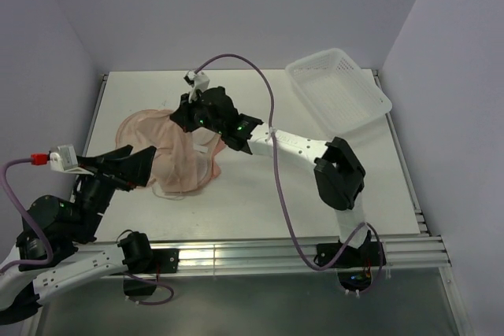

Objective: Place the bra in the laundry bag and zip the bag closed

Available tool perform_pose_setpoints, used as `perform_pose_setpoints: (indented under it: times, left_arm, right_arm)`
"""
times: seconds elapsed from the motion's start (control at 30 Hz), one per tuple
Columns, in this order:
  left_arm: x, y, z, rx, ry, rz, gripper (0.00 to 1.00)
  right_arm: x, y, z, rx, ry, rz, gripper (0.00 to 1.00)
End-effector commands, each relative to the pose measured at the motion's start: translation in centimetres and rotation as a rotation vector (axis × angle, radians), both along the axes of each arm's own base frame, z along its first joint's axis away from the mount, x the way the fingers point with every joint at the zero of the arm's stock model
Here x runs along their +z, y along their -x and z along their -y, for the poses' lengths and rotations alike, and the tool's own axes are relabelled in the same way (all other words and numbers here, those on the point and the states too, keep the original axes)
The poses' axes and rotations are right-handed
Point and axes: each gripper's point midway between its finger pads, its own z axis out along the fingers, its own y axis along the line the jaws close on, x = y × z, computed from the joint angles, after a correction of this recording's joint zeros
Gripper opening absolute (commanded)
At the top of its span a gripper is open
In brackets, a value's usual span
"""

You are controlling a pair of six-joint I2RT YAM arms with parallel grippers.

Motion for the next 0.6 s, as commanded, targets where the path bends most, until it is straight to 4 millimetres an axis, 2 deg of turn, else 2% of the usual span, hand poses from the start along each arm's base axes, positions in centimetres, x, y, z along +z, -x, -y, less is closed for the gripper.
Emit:
perform_pose_setpoints:
  times: [0.0, 0.07, 0.1, 0.17, 0.2, 0.27, 0.3, 0.33, 0.37, 0.57]
  left_arm:
    - [0.0, -0.4, 0.2, 0.019, -0.025, -0.001, 0.99]
    - [-0.1, -0.5, 0.3, 0.02, -0.031, -0.003, 0.99]
    - [-0.1, -0.6, 0.5, 0.022, -0.036, -0.006, 0.99]
    - [-0.3, -0.7, 0.6, 0.025, -0.044, -0.011, 0.99]
    - [-0.3, -0.7, 0.7, 0.025, -0.049, -0.012, 0.99]
    - [-0.3, -0.7, 0.8, 0.022, -0.043, -0.014, 0.99]
    - [-0.3, -0.8, 0.9, 0.022, -0.044, -0.016, 0.99]
    - [-0.3, -0.8, 1.0, 0.02, -0.047, -0.018, 0.99]
    - [-0.5, -0.9, 1.1, 0.022, -0.049, -0.024, 0.99]
    - [-2.0, -1.4, 1.9, 0.04, -0.059, -0.106, 0.99]
  right_arm:
    - [0.8, -3.1, 0.2, -0.021, -0.099, -0.044, 0.0]
    - [-0.3, -4.8, 0.8, -0.046, -0.082, -0.068, 0.0]
    - [-2.0, -5.3, 0.7, -0.044, -0.055, -0.09, 0.0]
    - [-2.6, -6.5, 0.9, -0.063, -0.037, -0.088, 0.0]
    - [-4.4, -7.3, 0.9, -0.079, -0.005, -0.107, 0.0]
    - [-5.4, -8.4, 1.2, -0.095, 0.029, -0.124, 0.0]
    - [-7.0, -8.9, 1.3, -0.11, 0.051, -0.14, 0.0]
    - [-7.2, -9.2, 1.3, -0.116, 0.059, -0.145, 0.0]
    - [-8.8, -9.7, 1.3, -0.124, 0.084, -0.161, 0.0]
    - [-12.1, -12.5, 2.7, -0.201, 0.145, -0.188, 0.05]
